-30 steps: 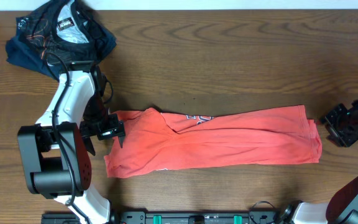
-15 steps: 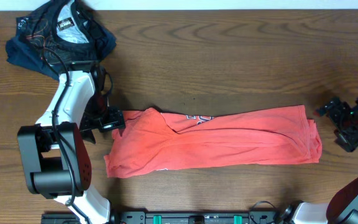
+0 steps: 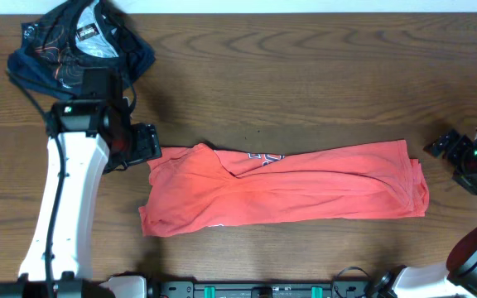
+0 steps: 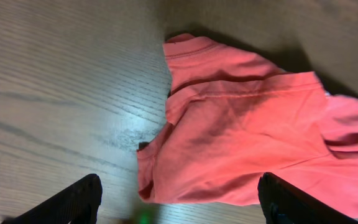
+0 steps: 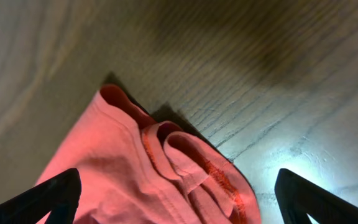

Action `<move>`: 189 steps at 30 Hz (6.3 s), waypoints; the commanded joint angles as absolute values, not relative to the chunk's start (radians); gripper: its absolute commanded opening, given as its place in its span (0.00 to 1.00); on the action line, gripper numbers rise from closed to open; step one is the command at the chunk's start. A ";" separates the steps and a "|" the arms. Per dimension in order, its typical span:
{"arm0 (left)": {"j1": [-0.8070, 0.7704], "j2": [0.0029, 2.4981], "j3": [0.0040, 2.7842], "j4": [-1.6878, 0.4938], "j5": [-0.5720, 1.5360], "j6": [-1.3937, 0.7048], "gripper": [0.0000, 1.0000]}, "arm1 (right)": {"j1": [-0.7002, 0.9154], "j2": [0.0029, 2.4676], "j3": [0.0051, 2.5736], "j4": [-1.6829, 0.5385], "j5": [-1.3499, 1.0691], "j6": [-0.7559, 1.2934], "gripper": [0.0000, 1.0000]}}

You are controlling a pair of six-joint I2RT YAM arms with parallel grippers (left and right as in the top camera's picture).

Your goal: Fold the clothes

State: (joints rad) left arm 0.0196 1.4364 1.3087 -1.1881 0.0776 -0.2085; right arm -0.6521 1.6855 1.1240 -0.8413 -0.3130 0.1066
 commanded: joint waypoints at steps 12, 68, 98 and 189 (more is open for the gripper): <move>0.020 1.412 1.319 -1.218 0.070 -0.271 0.82 | -0.653 1.869 1.095 -0.872 -0.505 -0.194 0.98; 0.020 1.412 1.319 -1.250 0.070 -0.271 0.82 | 0.005 1.614 1.193 -1.169 0.101 0.292 0.03; 0.020 1.412 1.319 -1.251 0.070 -0.271 0.82 | 0.118 1.615 0.966 -0.891 -0.159 0.389 0.52; 0.020 1.412 1.308 -1.248 0.070 -0.264 0.93 | -0.407 1.541 0.816 -0.844 -0.579 -0.061 0.99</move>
